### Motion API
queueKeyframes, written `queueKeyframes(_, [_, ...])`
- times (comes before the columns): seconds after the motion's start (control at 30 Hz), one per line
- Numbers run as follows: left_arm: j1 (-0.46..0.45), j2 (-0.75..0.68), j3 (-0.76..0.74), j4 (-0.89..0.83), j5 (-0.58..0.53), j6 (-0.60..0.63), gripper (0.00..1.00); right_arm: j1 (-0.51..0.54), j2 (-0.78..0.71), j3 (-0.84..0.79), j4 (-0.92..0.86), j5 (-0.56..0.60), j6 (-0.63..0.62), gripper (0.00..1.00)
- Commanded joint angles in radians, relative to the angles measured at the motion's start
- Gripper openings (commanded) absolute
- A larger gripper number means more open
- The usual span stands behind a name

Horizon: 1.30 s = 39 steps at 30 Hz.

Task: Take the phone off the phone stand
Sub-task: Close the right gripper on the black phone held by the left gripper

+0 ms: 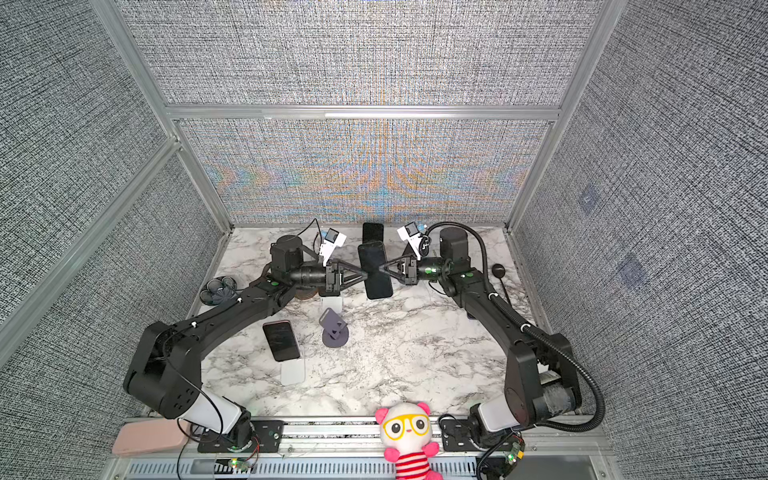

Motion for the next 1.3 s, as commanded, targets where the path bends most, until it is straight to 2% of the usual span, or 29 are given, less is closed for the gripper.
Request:
queueKeyframes(0.0, [-0.004,0.008,-0.002,0.095,-0.001,-0.046,0.50,0.003,0.003,-0.006,0.112,-0.036,0.056,0.00])
queueKeyframes(0.2, [-0.009,0.021,0.000,0.154,-0.005,-0.088,0.31,0.010,0.022,-0.006,0.125,-0.051,0.071,0.00])
queueKeyframes(0.37, [-0.010,0.026,0.003,0.154,-0.014,-0.088,0.11,0.012,0.031,-0.003,0.116,-0.054,0.070,0.00])
queueKeyframes(0.43, [-0.011,0.026,0.006,0.152,-0.018,-0.088,0.07,0.012,0.035,-0.002,0.113,-0.056,0.069,0.00])
queueKeyframes(0.5, [-0.011,0.026,0.009,0.145,-0.023,-0.086,0.04,0.009,0.035,0.001,0.097,-0.052,0.060,0.09])
queueKeyframes(0.6, [-0.013,0.022,0.019,0.100,-0.042,-0.064,0.00,-0.003,0.027,0.013,0.024,-0.037,0.014,0.31])
queueKeyframes(0.67, [-0.026,0.010,0.055,-0.058,-0.097,0.030,0.00,-0.023,0.012,0.013,-0.024,-0.026,-0.014,0.45])
queueKeyframes(0.73, [-0.049,0.000,0.098,-0.210,-0.163,0.124,0.00,-0.055,-0.004,0.007,-0.060,-0.025,-0.027,0.54])
queueKeyframes(0.8, [-0.067,0.003,0.135,-0.286,-0.206,0.151,0.00,-0.100,-0.033,0.002,-0.149,0.004,-0.075,0.55])
queueKeyframes(0.9, [-0.100,0.023,0.185,-0.347,-0.272,0.150,0.00,-0.171,-0.078,0.006,-0.319,0.099,-0.148,0.56])
queueKeyframes(1.03, [-0.176,0.090,0.287,-0.435,-0.360,0.156,0.00,-0.245,-0.115,0.050,-0.607,0.380,-0.262,0.55])
queueKeyframes(1.17, [-0.251,0.210,0.432,-0.523,-0.440,0.129,0.00,-0.285,-0.127,0.065,-0.755,0.615,-0.303,0.55])
queueKeyframes(1.27, [-0.295,0.315,0.557,-0.585,-0.490,0.121,0.00,-0.316,-0.133,0.053,-0.800,0.718,-0.308,0.55])
